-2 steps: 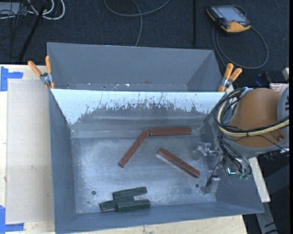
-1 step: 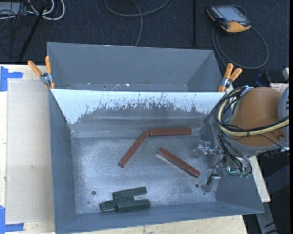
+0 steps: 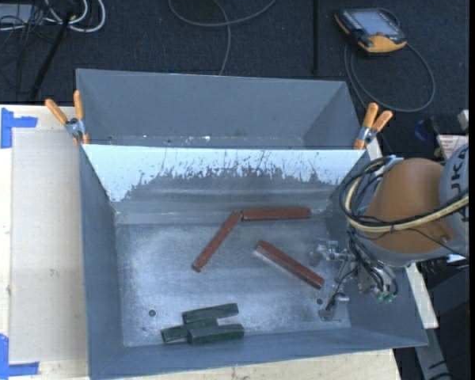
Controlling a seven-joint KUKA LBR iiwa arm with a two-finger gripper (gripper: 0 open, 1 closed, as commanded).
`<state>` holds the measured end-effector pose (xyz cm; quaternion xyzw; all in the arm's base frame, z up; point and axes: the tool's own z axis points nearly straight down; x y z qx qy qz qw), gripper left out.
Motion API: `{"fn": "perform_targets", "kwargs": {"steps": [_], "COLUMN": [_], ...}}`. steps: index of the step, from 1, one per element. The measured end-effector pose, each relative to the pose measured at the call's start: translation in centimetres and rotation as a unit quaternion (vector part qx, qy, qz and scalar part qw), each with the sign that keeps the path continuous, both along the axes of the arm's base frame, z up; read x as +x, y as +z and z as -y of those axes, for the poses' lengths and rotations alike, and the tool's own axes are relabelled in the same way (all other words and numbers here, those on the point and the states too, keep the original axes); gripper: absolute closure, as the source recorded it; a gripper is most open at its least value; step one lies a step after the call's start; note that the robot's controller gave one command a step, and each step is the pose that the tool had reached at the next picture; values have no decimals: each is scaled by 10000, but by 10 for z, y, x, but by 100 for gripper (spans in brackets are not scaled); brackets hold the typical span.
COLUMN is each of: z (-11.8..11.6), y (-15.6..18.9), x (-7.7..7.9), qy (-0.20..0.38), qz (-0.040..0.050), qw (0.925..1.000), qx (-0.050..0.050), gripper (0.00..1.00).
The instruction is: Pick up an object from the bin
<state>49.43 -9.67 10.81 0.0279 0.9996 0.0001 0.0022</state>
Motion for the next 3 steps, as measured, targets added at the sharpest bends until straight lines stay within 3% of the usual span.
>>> {"fn": "perform_targets", "kwargs": {"steps": [1, 2, 3], "z": [-4, -43, -43], "y": [-27, -36, -36], "x": [41, 13, 13], "qy": [47, -1229, -1225], "qz": [-27, -35, -35], "qw": [10000, 9924, 9925], "qx": [1, 3, 1], "gripper": [0, 100, 100]}}
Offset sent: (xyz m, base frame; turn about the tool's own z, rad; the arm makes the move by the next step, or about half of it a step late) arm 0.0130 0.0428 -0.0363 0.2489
